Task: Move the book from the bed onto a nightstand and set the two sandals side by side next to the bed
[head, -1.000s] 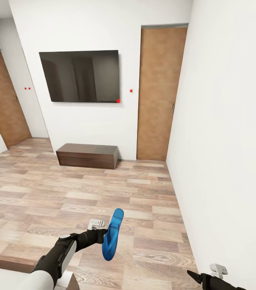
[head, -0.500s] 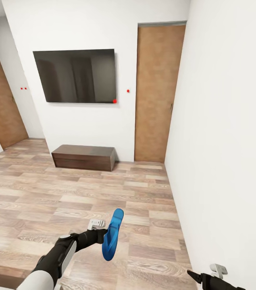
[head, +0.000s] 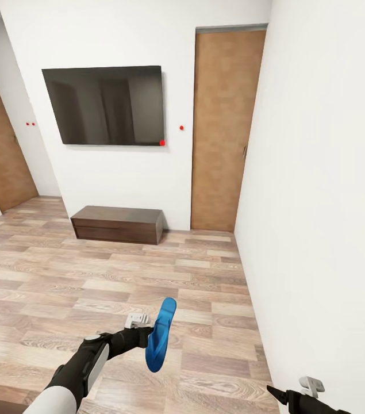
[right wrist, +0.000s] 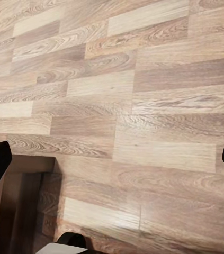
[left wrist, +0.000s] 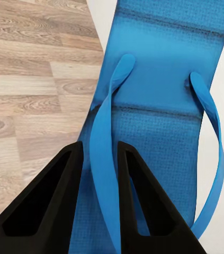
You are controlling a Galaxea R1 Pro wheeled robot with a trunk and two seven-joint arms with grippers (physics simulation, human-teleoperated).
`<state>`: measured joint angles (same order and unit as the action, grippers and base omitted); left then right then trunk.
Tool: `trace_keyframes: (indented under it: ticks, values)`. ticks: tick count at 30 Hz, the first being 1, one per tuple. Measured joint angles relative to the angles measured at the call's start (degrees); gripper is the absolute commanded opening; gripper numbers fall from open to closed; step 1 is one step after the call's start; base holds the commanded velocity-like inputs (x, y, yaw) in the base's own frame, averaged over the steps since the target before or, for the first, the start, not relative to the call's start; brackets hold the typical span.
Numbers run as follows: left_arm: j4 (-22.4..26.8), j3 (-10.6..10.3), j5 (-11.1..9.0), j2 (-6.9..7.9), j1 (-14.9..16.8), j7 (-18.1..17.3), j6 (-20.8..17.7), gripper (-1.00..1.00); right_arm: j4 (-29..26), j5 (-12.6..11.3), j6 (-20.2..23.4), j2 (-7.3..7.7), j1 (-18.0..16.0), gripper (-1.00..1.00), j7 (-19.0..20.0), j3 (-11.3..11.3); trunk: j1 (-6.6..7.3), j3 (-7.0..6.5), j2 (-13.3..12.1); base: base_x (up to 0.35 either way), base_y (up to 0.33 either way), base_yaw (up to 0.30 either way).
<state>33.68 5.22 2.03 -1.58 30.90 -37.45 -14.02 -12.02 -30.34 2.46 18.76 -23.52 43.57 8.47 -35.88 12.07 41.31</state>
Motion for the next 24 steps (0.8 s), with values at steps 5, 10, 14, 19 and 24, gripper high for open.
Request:
trace_keyframes:
  ticks: [5,10,14,19,24]
  values:
    - [0.0,0.0,0.0,0.0,0.0,0.0,0.0,-1.0,0.0,0.0,0.0,0.0,0.0,1.0,0.0,0.0,0.02,0.01,0.0,0.11,0.023,0.0]
    - [0.0,0.0,0.0,0.0,0.0,0.0,0.0,-1.0,0.0,0.1,0.0,-0.15,0.0,1.0,-0.1,0.0,0.03,0.01,0.0,0.272,0.083,0.0]
    - [0.0,0.0,0.0,0.0,0.0,0.0,0.0,-1.0,0.0,0.1,0.0,-0.17,0.0,1.0,0.0,0.0,0.03,0.01,0.0,0.309,0.02,0.0]
    - [0.0,0.0,0.0,0.0,0.0,0.0,0.0,-1.0,0.0,0.1,0.0,-0.19,0.0,1.0,0.0,0.0,0.03,0.01,0.0,0.319,0.004,0.0]
    - [0.0,0.0,0.0,0.0,0.0,0.0,0.0,-1.0,0.0,0.1,0.0,-0.25,0.0,1.0,0.1,0.0,0.03,0.01,0.0,0.325,0.0,0.0]
